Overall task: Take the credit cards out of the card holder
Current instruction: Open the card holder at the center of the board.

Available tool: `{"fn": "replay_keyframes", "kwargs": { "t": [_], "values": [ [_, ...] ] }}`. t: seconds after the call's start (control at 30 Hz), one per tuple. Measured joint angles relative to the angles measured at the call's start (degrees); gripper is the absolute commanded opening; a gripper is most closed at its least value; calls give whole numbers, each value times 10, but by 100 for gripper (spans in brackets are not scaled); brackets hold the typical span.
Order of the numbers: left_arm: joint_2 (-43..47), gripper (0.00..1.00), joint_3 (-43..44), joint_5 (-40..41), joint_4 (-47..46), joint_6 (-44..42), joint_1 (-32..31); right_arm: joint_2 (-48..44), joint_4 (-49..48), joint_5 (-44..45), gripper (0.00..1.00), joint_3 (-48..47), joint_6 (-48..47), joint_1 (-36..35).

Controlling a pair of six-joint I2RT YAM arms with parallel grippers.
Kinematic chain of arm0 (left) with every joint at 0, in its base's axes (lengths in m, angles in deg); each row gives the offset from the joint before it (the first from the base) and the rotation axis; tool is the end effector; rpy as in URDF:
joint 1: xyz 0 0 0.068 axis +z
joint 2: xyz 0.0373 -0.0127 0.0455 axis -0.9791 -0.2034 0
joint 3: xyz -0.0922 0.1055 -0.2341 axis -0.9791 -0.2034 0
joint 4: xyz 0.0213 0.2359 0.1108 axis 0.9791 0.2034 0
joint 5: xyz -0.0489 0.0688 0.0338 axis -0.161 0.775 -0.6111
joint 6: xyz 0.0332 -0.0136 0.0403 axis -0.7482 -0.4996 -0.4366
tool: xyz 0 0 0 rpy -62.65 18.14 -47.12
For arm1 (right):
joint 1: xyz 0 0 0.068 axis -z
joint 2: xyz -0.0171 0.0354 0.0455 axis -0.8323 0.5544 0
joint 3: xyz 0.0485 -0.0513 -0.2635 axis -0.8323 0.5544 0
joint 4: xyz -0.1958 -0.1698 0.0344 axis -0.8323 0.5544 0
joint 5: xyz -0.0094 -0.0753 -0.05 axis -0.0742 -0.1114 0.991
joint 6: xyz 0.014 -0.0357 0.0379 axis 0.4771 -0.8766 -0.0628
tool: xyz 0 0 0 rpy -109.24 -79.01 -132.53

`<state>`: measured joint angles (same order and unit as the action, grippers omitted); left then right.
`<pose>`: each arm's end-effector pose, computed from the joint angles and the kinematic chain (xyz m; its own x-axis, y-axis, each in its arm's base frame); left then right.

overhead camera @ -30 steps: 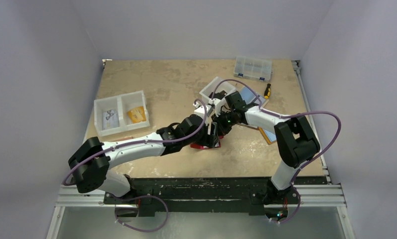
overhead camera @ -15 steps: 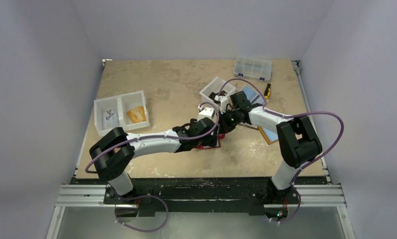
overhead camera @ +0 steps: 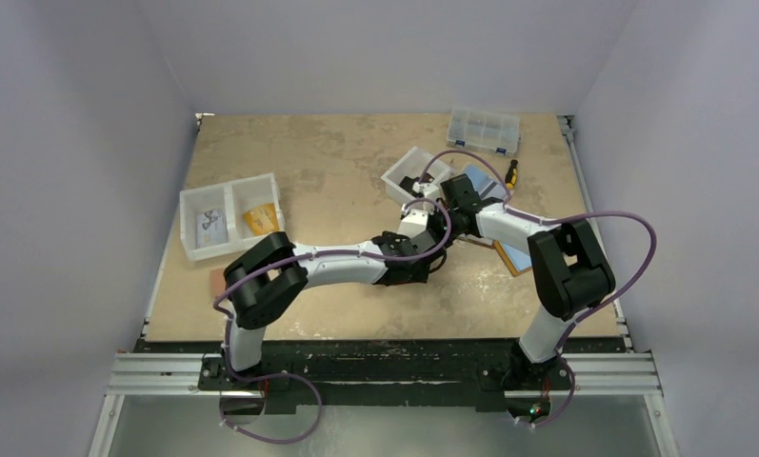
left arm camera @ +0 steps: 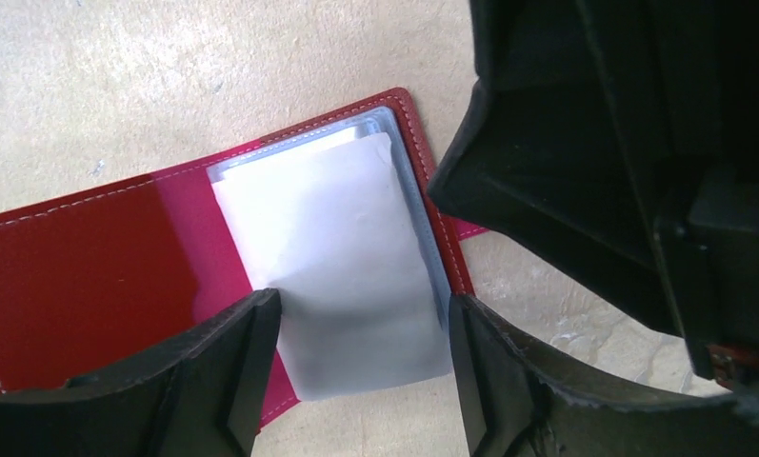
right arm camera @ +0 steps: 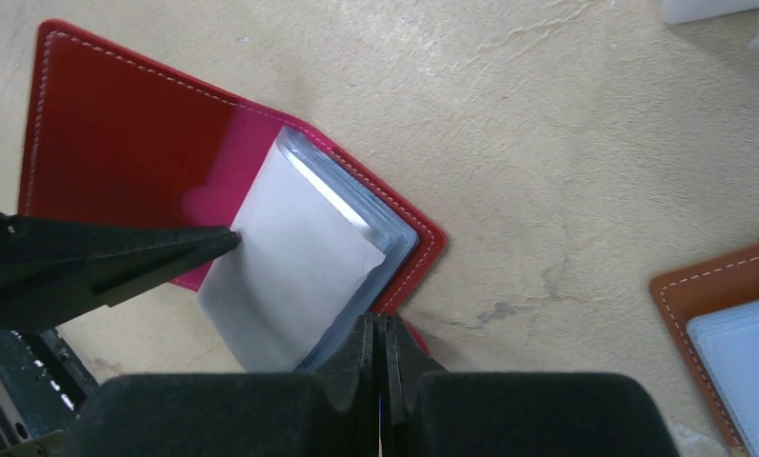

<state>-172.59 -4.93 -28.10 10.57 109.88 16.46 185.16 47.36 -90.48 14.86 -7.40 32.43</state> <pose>0.2012 -0.3393 0.1689 -0.7655 0.0700 -0.6396 0.1543 0.9850 -0.0769 0.2999 0.1514 0.1658 -0.7492 -0.3960 -0.5309 -0.6273 0.6814 0.3771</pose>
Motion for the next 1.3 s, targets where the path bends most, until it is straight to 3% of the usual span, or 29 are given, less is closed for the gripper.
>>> {"fn": "replay_keyframes", "kwargs": {
  "t": [0.17,0.5,0.8,1.3],
  "values": [
    [-9,58,16,11,26,17,-2,2,0,5,0,0,1,0],
    [-9,16,21,16,35,36,-3,2,-1,5,0,0,2,-1],
    [46,0,-40,-33,23,51,21,2,-1,5,0,0,2,-1],
    [200,0,-229,-149,-59,126,125,1,0,4,0,0,-4,-1]
  ]
}}
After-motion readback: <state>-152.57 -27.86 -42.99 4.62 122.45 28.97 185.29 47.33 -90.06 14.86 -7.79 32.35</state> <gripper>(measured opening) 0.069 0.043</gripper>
